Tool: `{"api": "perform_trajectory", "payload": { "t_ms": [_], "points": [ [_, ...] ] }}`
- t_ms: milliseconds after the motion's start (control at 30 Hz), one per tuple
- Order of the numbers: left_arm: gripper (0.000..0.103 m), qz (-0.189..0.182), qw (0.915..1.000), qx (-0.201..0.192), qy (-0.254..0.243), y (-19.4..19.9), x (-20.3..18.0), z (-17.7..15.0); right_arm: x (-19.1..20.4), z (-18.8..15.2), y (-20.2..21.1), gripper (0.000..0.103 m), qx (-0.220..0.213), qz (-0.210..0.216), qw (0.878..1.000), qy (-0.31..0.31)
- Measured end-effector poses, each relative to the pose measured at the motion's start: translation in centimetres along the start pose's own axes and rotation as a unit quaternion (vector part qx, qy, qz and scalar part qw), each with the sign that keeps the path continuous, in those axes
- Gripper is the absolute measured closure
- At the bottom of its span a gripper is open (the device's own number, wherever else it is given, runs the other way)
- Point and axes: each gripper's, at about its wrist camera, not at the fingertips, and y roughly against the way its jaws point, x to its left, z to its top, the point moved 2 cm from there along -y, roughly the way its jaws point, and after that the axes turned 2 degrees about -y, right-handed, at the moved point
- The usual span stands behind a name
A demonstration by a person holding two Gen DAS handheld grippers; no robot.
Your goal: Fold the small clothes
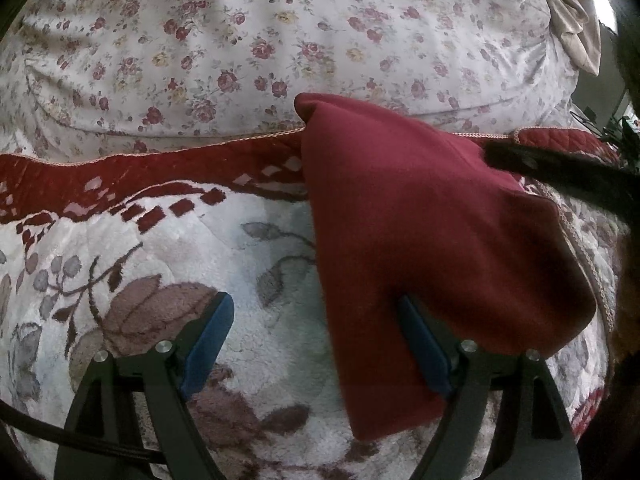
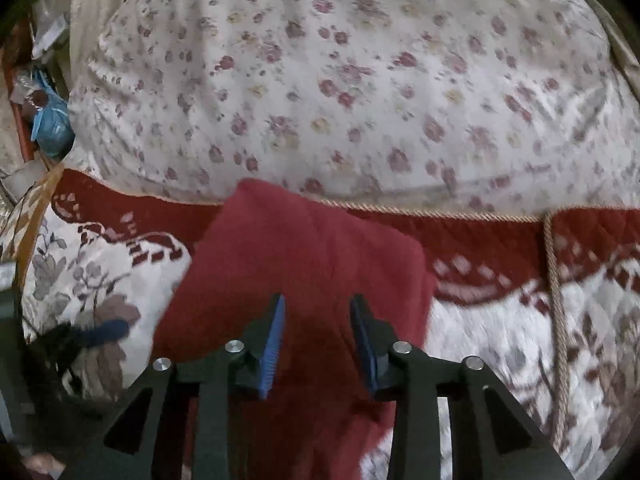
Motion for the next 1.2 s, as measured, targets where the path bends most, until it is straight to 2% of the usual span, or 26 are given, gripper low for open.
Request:
{"api": "perform_trajectory", "payload": {
  "t_ms": [133,233,300,500,667,767,900,967,1033,1133,1200],
  "points": [
    [0.016,-0.003,1.0,0.003,0.003,-0.2,0.2,0.1,-0.2,1.4,-3.7,0.065,0.023,-0.005,1.0,-0.017],
    [0.016,-0.006,1.0,0.002,0.005,-0.2,0.2,0.2,-1.8,1.0,-6.8,0.065,0.055,-0.03,0.997,-0.037],
    [0.015,-0.005,1.0,0.003,0.004,-0.2,0.2,0.2,-2.8,0.6,-7.4,0.065,0.045,-0.017,0.997,-0.056],
    [0.013,0.0,1.0,0.003,0.005,-0.1,0.3,0.2,-1.9,0.1,-4.7,0.06,0.049,-0.031,0.998,-0.031],
    [0.011,0.003,1.0,0.002,0.009,-0.1,0.3,0.1,-2.1,-2.3,-1.0,0.055,0.031,-0.032,0.999,-0.026],
    [0.01,0.003,0.9999,0.002,0.012,-0.2,0.3,0.1,-2.7,-4.4,-1.2,0.051,0.039,-0.046,0.998,-0.022],
    [0.01,-0.013,0.9995,-0.001,0.029,-0.1,0.7,0.1,-3.9,-4.8,-1.3,0.049,0.038,-0.025,0.998,-0.051],
    [0.01,-0.042,0.9978,0.004,0.051,0.1,1.2,0.4,-4.2,-4.5,-0.8,0.044,0.04,-0.008,0.997,-0.06],
    [0.008,-0.078,0.9946,0.006,0.068,0.4,1.3,1.0,-5.0,-4.2,-0.3,0.028,0.028,0.007,0.997,-0.078],
    [0.004,-0.102,0.993,0.0,0.059,0.6,0.6,1.8,-7.0,-4.0,0.1,0.014,-0.001,0.024,0.992,-0.123],
    [0.004,-0.107,0.993,0.002,0.05,0.3,0.0,2.1,-8.2,-3.9,-0.9,0.012,0.008,0.048,0.988,-0.148]
  ]
}}
